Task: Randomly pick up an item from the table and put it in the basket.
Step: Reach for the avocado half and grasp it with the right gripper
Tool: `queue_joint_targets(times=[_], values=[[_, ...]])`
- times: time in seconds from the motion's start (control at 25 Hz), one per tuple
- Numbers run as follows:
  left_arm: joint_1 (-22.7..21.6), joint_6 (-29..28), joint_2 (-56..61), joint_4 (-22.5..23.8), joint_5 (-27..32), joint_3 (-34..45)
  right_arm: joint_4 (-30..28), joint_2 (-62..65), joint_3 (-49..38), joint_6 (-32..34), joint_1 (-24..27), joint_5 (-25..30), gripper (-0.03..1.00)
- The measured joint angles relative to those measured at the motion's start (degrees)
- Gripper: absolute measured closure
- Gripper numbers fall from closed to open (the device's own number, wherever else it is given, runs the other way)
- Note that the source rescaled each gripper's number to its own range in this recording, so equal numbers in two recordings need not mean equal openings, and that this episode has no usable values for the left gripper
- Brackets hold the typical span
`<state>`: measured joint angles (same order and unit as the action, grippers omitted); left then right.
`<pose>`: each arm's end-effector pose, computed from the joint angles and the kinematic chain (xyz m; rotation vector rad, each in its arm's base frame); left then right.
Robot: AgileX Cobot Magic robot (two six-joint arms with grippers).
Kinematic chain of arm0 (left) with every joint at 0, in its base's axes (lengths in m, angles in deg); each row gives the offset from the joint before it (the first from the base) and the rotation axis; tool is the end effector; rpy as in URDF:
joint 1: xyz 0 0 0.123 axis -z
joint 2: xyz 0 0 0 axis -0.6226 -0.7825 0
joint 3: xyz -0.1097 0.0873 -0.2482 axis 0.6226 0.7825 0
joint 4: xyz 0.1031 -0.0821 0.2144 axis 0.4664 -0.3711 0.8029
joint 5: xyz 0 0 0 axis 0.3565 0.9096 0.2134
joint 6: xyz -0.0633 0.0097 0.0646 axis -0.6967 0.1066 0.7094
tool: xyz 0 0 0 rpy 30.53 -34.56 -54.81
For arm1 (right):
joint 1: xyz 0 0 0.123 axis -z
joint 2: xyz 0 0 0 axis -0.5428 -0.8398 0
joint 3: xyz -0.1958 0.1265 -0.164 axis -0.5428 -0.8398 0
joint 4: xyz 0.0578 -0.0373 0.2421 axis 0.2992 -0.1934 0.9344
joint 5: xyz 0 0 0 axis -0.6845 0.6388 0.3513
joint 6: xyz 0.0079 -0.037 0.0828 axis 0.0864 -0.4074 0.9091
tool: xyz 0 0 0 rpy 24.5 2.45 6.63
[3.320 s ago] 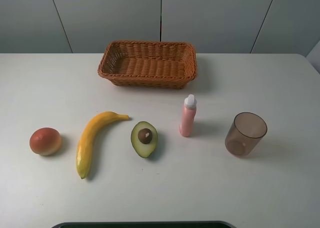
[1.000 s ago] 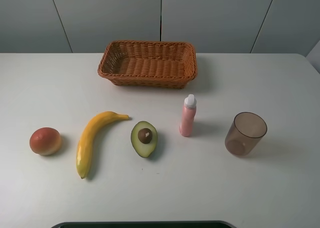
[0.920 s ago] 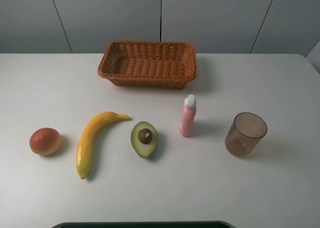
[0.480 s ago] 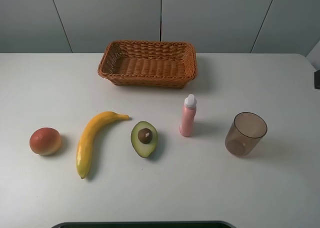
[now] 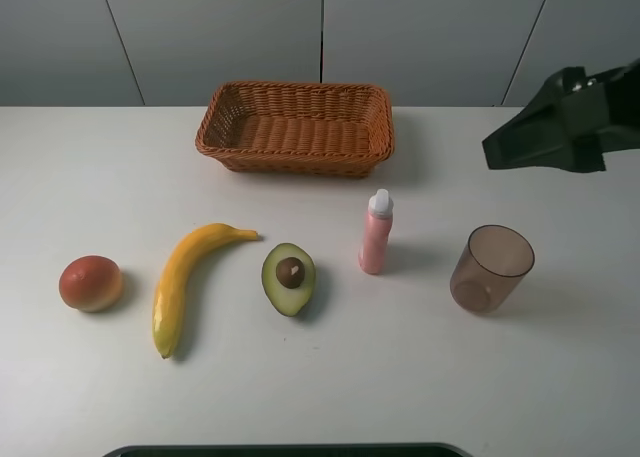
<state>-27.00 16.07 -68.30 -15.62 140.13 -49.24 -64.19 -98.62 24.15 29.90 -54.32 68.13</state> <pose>-0.0059 0.0088 0.2791 0.1512 2.0438 -0.0427 0.1561 0.0826 0.3039 -0.5175 2.4996 0.4390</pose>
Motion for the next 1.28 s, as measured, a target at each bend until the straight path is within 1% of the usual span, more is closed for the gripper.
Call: queue_joint_targets(times=[0.12,0.28,0.4,0.52,0.76,1.0,1.2,1.28], values=[[0.0,0.0,0.0,0.0,0.0,0.0,-2.8,-3.97,0.09,3.33,-8.2,-3.35,-0.03],[0.0,0.0,0.0,0.0,0.0,0.0,-5.72,-11.2,1.52,8.46,-17.19,-6.98,-0.03],[0.0,0.0,0.0,0.0,0.0,0.0,-6.47,-17.34,3.34,10.64,-21.35,-9.15,-0.03],[0.0,0.0,0.0,0.0,0.0,0.0,-6.56,-23.25,6.14,13.24,-24.24,-10.09,-0.03],[0.0,0.0,0.0,0.0,0.0,0.0,-6.36,-34.38,13.1,15.4,-26.15,-10.7,-0.03],[0.0,0.0,0.0,0.0,0.0,0.0,-3.78,-43.47,19.33,17.83,-26.43,-10.55,-0.03],[0.0,0.0,0.0,0.0,0.0,0.0,-3.66,-48.8,21.24,23.42,-26.43,-9.42,-0.03],[0.0,0.0,0.0,0.0,0.0,0.0,-3.74,-50.51,21.24,24.72,-26.43,-9.06,-0.03]])
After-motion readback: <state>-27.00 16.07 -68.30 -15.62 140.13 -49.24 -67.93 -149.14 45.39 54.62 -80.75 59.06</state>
